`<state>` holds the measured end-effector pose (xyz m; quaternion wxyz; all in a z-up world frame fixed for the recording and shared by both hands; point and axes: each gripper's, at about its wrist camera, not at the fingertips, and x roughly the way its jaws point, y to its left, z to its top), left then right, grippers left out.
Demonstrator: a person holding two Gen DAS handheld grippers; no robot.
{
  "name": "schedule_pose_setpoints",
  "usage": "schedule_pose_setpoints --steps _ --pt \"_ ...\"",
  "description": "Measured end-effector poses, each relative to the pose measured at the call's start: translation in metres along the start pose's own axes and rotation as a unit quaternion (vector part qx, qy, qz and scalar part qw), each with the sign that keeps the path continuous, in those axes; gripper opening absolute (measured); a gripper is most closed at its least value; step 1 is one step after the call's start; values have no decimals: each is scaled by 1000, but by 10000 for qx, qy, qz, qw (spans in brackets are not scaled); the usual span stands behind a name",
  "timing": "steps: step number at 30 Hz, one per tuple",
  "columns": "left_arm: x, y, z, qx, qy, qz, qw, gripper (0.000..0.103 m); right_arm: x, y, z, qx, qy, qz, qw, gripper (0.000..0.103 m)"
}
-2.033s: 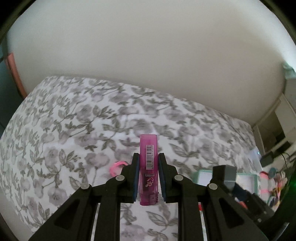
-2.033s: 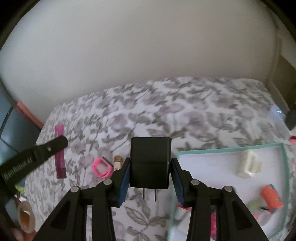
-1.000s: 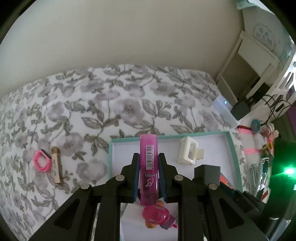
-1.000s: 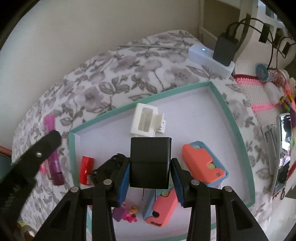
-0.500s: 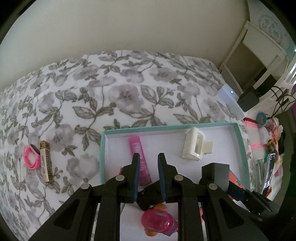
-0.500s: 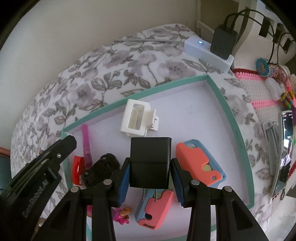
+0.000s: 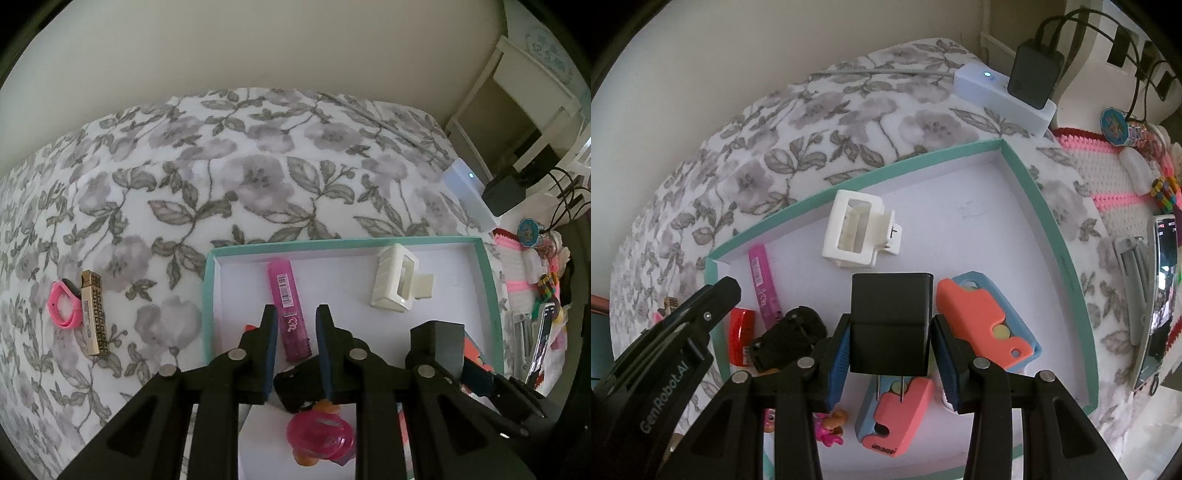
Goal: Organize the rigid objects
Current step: 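Lower the charger cube and pink stick into the tray and open both tools, then lift both open tools out of the tray toward the pink watch band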
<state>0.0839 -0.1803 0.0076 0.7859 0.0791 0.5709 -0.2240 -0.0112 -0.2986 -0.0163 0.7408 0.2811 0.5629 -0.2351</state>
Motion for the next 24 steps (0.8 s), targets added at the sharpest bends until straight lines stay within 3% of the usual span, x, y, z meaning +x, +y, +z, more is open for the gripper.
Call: schedule_pose_setpoints --steps 10,18,21,24 --pt "-7 10 3 -185 23 43 9998 45 -11 2 4 -68 -138 -134 9998 54" --pt "-21 25 8 -346 -98 113 9993 53 -37 2 11 -104 -470 -171 9987 55" --pt "-26 31 10 -417 -137 179 9989 66 -48 2 12 -137 -602 -245 9978 68" --pt "-31 37 11 -485 -184 252 9983 67 -53 3 14 -210 -685 -317 9969 71"
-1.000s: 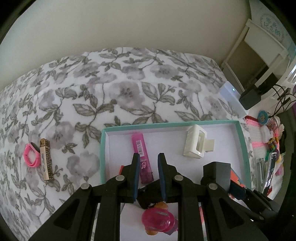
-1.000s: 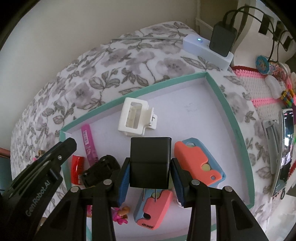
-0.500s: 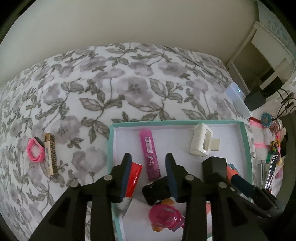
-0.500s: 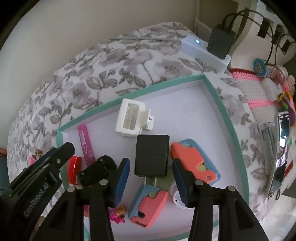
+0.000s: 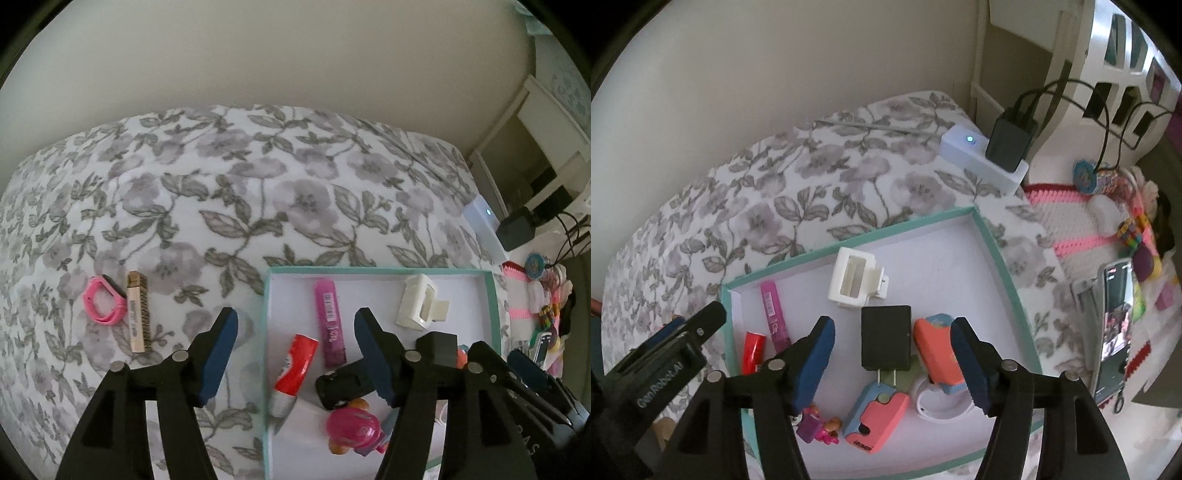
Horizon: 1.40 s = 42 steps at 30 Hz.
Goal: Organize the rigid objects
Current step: 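Lift both open tools out of the tray toward the pink watch band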
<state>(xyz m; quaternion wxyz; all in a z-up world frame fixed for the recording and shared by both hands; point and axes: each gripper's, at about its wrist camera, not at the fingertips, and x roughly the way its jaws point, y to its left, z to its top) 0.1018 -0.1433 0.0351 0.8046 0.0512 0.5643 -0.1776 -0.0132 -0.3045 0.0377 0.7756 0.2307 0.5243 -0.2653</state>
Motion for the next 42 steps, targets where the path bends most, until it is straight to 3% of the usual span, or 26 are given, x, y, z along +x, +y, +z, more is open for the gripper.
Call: schedule_pose_setpoints --steps 4,9,12,35,38,42 --pt "-4 9 2 -80 -71 108 9999 78 3 0 0 -13 13 -17 10000 81" --pt "-5 19 3 -209 -120 213 9995 81 1 -2 0 31 -108 -35 9999 93" --pt "-5 25 4 -267 -172 289 9991 91 1 -1 0 -26 -122 -78 9999 99" --pt "-13 67 7 -606 -207 487 9968 91 11 10 -3 -233 12 -170 9996 103" --pt "-15 79 8 -641 -177 444 9968 91 10 15 -4 -297 5 -193 9994 103" --pt "-23 106 7 -897 -254 671 9934 91 6 31 -6 -512 -31 -88 9986 103"
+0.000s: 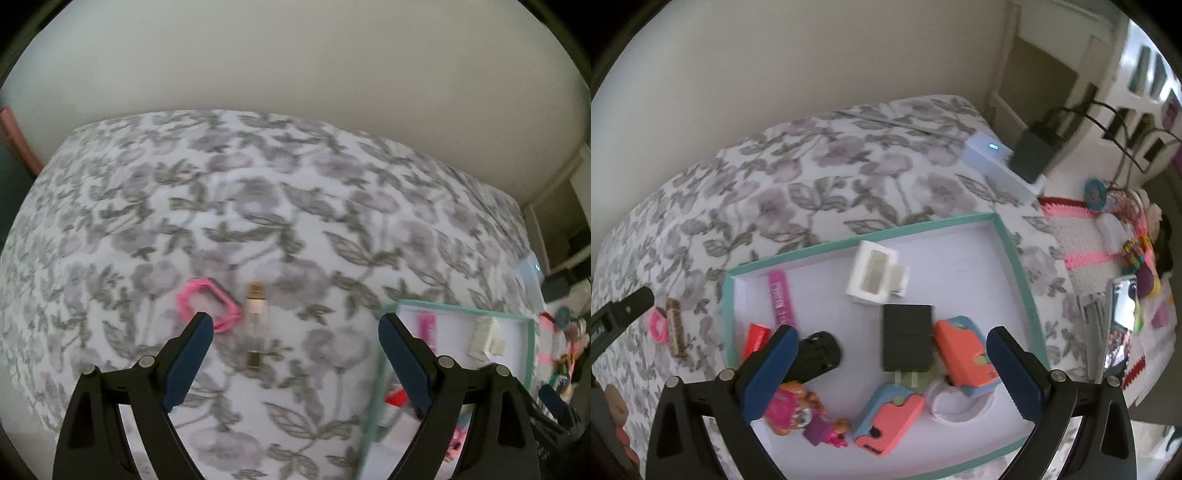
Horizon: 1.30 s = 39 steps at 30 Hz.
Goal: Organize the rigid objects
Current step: 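Lift both open tools out of the tray toward the pink watch band, then grasp the pink watch band with the left tool while the right tool grasps the gold bracelet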
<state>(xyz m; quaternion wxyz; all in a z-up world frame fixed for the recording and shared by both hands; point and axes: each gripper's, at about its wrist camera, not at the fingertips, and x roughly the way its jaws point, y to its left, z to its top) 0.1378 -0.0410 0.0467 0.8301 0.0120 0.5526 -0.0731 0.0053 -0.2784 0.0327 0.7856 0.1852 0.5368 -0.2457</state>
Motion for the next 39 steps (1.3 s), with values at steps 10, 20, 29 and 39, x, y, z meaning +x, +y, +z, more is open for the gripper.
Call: schedule_pose_setpoints --steps 10,20,29,39 --pt "-6 60 2 -377 -78 593 9975 91 -13 70 -10 -801 -118 418 9958 103" --pt "-11 103 2 -661 -71 714 9952 91 -11 114 -21 -1136 -66 631 9915 103" --pt "-8 131 0 -882 -4 722 9935 91 -6 150 -32 -1451 -35 716 9868 103" --pt "10 142 -3 -1034 189 530 9931 91 10 184 -40 -1696 -22 1036 9800 103"
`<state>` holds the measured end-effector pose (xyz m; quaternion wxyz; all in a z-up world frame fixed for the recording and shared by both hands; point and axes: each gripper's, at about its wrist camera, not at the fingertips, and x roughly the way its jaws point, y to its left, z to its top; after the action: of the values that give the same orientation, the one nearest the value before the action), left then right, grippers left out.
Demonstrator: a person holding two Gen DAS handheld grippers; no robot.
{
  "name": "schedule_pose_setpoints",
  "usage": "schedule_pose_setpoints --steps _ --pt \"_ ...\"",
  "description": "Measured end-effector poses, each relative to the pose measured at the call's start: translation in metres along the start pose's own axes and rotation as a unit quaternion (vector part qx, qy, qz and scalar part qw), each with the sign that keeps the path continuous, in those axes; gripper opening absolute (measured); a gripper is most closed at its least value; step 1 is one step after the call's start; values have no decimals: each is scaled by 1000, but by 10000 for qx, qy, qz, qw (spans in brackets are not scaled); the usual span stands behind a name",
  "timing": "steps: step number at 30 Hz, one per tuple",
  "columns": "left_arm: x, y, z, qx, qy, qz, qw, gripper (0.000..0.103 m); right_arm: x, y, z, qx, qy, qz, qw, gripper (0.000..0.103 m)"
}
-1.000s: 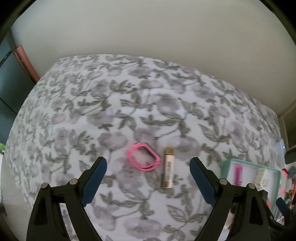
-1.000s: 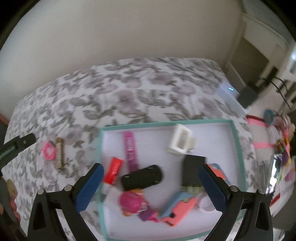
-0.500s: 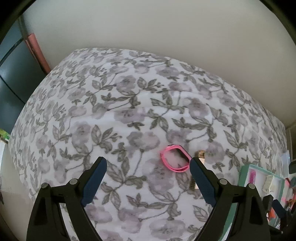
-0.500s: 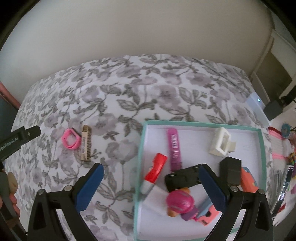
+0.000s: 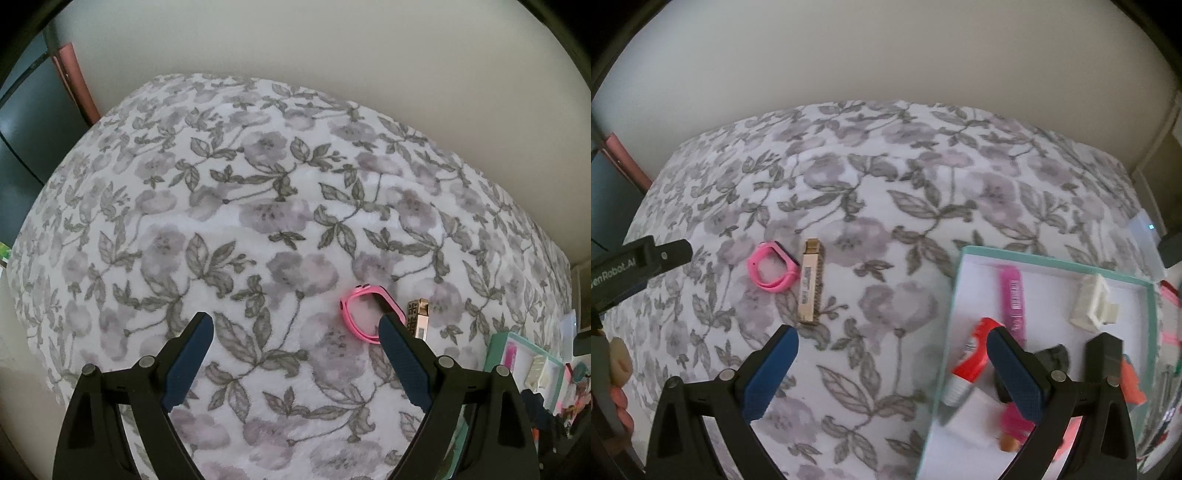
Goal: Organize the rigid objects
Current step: 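Grasp the pink watch band with the left tool while the right tool grasps the gold bracelet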
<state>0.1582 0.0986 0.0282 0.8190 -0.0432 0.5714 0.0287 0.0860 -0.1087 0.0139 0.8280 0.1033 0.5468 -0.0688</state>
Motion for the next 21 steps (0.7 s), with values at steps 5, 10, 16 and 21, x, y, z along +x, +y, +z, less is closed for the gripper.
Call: schedule_pose_setpoints --steps 5,10,16,21 --pt "21 -5 0 33 223 -107 9997 91 15 8 5 88 3 170 9998 103" --pt "38 -10 2 32 394 -186 9990 91 29 22 10 -56 -24 236 9997 103" --pt "56 -15 5 77 543 -229 9982 91 50 38 11 -376 51 141 9992 103" --pt "70 -14 6 66 659 -226 9976 91 63 45 13 -495 45 56 9987 103"
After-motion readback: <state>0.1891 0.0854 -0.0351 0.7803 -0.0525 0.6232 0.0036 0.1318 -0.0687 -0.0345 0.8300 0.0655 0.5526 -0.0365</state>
